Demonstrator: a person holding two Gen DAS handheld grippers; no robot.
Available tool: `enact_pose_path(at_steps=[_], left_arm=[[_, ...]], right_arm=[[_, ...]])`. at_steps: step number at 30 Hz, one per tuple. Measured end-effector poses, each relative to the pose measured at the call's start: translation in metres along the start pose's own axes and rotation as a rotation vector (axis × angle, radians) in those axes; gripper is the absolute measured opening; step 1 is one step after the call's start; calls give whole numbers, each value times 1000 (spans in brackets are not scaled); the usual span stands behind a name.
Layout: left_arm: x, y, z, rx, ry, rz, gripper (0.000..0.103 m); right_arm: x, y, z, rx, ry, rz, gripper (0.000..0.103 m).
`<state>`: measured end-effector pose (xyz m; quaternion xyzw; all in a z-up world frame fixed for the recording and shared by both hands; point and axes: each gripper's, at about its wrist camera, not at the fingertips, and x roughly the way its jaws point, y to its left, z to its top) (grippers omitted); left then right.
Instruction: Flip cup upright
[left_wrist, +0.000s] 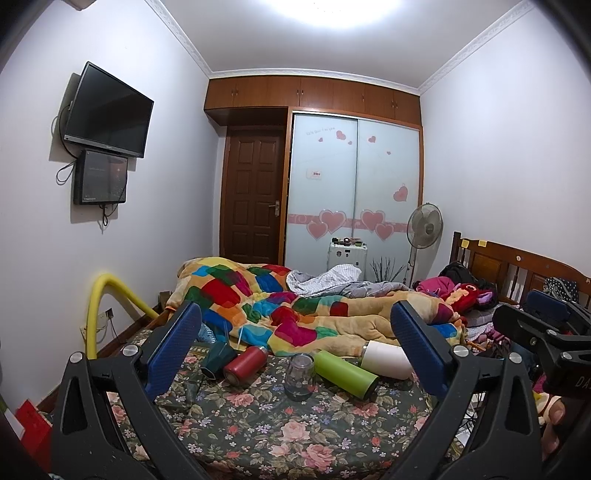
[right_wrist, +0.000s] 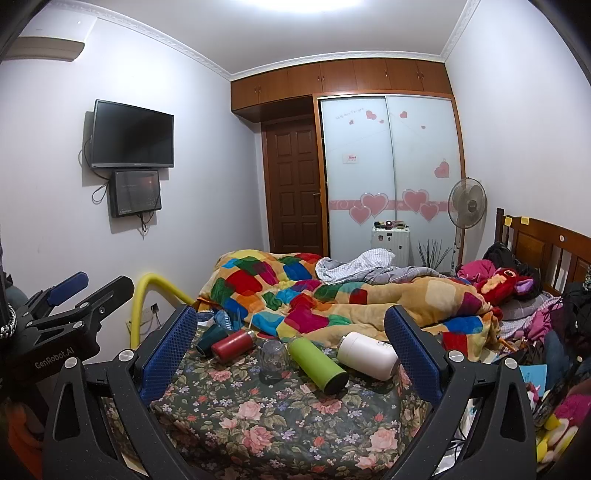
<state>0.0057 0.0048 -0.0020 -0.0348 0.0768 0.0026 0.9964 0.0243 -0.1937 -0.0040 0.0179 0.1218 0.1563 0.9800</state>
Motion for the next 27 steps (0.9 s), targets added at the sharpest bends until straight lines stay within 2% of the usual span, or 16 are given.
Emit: enact_pose_path(at_steps=[27], left_arm=[[2,2,1,2,7,1,103]], right_arm=[[2,-5,7,-1,8,-3,101]])
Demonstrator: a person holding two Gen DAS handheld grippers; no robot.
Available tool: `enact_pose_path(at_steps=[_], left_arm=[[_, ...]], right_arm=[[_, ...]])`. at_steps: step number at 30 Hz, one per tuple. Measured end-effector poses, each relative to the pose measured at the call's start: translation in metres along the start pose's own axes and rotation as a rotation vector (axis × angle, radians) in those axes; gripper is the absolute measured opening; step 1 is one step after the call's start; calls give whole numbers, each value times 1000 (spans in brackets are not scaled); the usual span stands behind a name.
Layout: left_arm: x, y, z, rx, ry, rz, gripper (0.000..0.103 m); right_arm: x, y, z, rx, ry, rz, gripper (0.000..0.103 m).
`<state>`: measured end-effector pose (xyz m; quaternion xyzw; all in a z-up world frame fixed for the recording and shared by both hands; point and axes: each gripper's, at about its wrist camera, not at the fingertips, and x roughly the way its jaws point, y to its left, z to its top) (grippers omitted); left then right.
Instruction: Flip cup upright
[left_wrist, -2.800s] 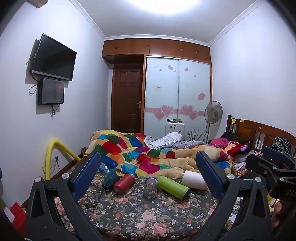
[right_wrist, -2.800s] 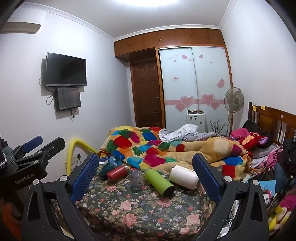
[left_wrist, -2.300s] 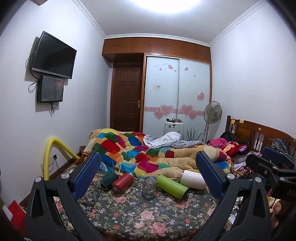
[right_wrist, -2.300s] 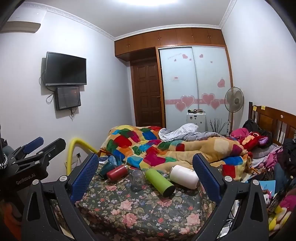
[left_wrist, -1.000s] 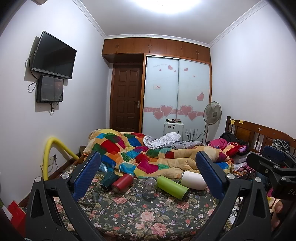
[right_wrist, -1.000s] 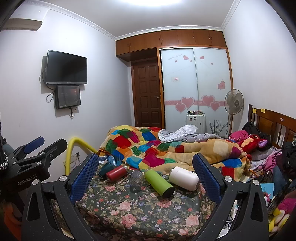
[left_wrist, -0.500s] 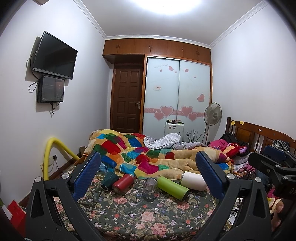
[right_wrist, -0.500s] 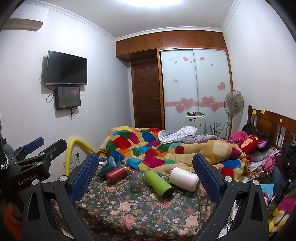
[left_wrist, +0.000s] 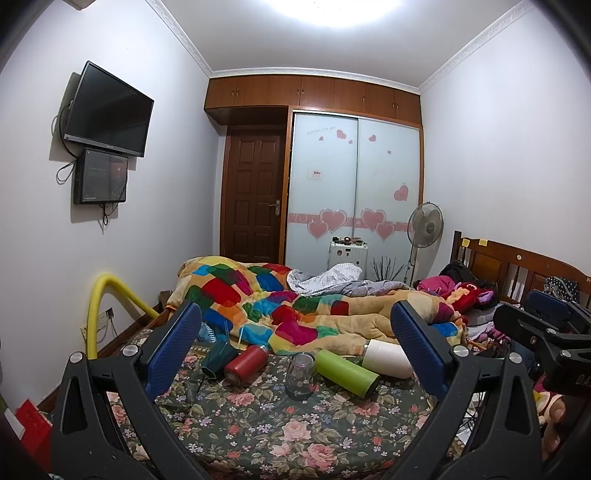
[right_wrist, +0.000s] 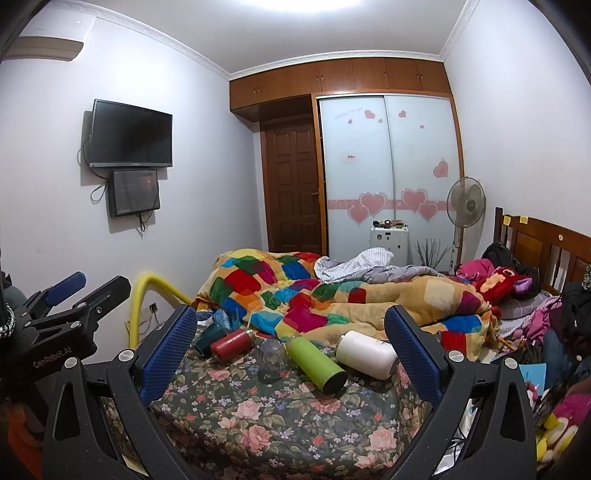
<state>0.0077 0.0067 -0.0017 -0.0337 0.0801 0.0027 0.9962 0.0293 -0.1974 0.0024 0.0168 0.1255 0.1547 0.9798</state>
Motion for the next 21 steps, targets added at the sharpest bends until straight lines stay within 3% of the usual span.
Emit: enact_pose_path(at_steps=[12,16,21], left_arm=[[50,10,-21,19,92,23,103],[99,26,-41,37,187,34,103],[178,49,-75,66,364,36,103]], right_arm=[[34,-10,-17,10,79,-25,101],[55,-18,-26,17,128,-45,101],[81,-27,-36,30,190,-73,101]])
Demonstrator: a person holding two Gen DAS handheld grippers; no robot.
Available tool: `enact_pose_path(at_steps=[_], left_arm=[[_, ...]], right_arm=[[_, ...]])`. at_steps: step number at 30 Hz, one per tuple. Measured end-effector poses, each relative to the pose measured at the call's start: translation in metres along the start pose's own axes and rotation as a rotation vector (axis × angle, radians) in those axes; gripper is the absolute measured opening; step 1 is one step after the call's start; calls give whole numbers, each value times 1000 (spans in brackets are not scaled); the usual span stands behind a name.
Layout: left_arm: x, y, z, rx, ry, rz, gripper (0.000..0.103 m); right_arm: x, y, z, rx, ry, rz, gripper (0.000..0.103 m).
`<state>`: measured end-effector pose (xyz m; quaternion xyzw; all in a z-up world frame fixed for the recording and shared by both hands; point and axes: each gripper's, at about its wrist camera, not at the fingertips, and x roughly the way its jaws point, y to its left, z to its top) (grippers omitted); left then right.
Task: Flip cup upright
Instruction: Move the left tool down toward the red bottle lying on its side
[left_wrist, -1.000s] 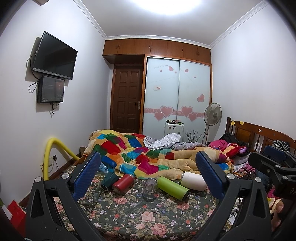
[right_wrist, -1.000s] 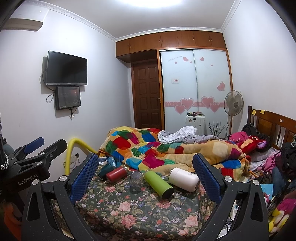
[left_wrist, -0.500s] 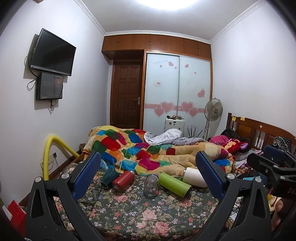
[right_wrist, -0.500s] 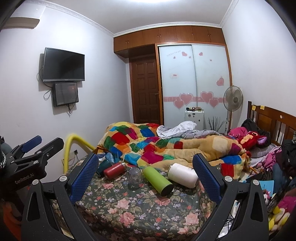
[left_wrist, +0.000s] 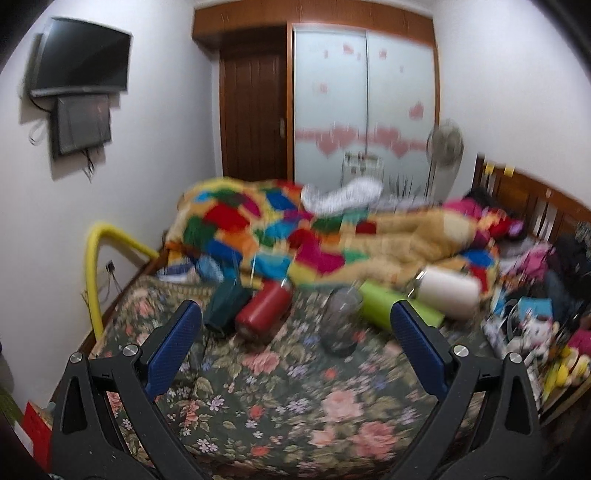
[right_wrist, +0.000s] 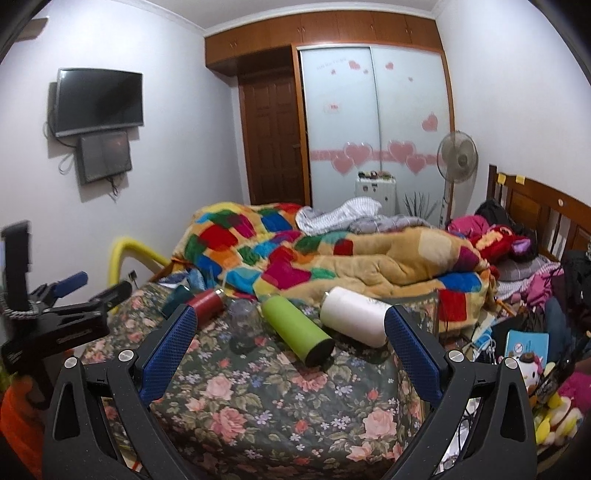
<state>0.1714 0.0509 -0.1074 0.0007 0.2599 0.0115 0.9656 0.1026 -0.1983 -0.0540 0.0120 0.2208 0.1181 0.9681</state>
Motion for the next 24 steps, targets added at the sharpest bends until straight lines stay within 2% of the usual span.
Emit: enact_pose_path(at_steps=[4,8,10,13,17,19,24], left_arm=[[72,16,-3,27,152,-26,103],[132,33,-6,39,267,-59,102],[160,40,-7,54,325,-62,96],[190,44,-9,85,384,-62,92],[224,48,-14,87,470,-87,81],[236,49,-14,90,489,-96,76],[257,52,-9,73,518,-115,74]], right_arm=[[27,-7,-3,14,53,-22,101],[53,-13,-7,26,103,-42,101],[64,-14,-10,30,125,-49,101],[79,-14,-14,28,158,-58,101],[98,-12,-18,25,190,-58,101],[103,-10,-20,22,200,-57,101],[112,-7,-20,15,211,-50,101]])
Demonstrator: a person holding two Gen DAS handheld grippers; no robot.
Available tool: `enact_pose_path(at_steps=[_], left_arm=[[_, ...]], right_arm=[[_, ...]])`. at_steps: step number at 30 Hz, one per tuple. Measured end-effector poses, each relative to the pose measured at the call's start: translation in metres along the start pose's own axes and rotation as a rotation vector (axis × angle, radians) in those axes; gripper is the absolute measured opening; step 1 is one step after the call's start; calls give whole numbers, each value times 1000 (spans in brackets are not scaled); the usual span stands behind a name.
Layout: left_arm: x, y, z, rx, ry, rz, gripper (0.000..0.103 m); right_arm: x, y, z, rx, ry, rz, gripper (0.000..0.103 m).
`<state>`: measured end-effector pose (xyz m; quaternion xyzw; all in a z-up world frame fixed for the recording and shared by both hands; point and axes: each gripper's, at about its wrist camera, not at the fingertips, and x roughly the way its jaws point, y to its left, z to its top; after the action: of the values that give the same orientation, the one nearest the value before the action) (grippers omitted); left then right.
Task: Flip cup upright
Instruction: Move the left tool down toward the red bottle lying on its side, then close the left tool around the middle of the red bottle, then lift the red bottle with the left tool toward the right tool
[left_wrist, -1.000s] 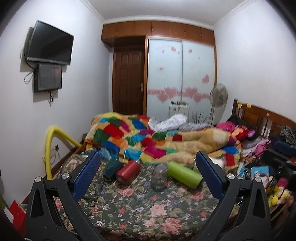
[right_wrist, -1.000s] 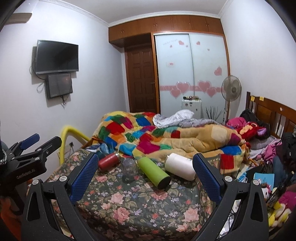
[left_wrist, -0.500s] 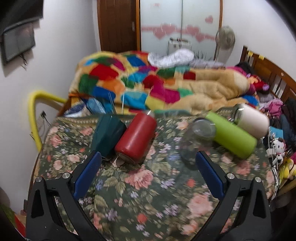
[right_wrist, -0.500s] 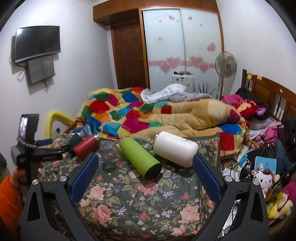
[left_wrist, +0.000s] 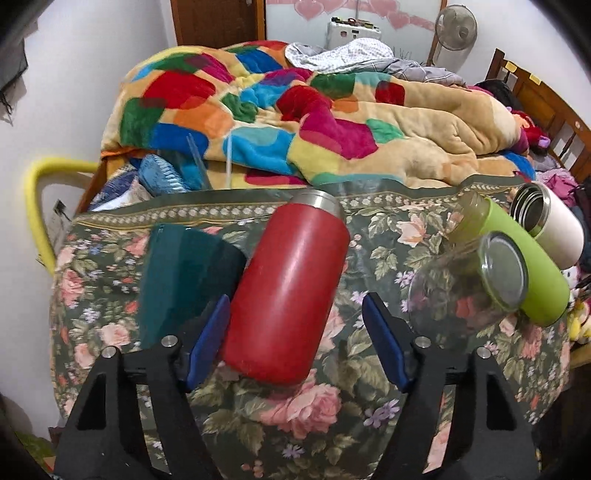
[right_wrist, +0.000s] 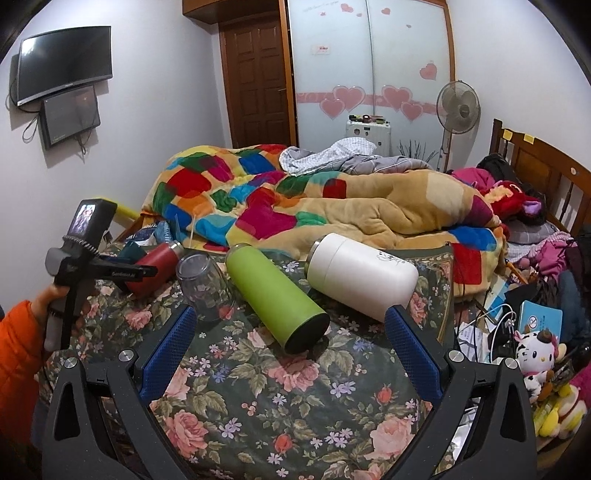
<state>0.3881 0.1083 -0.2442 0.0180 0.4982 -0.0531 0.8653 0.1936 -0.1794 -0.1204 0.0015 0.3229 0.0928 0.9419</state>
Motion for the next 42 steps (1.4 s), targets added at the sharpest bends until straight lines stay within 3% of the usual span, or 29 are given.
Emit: enact_pose_path(at_steps=[15,25,34,42], left_arm=[[44,-13,11,3,118,-79,73],[34,-21,2,1,57,-31,61],[-17,-30,-22,31,10,-23,61],[-96,-52,-41,76,-84,-35,61]], right_arm=[[11,1,0,-2,16,11,101],[5,1,0,-4,11,6,101],[-14,-1,2,13,-12,30,101],[-40,1,3,13,-56,36,101]])
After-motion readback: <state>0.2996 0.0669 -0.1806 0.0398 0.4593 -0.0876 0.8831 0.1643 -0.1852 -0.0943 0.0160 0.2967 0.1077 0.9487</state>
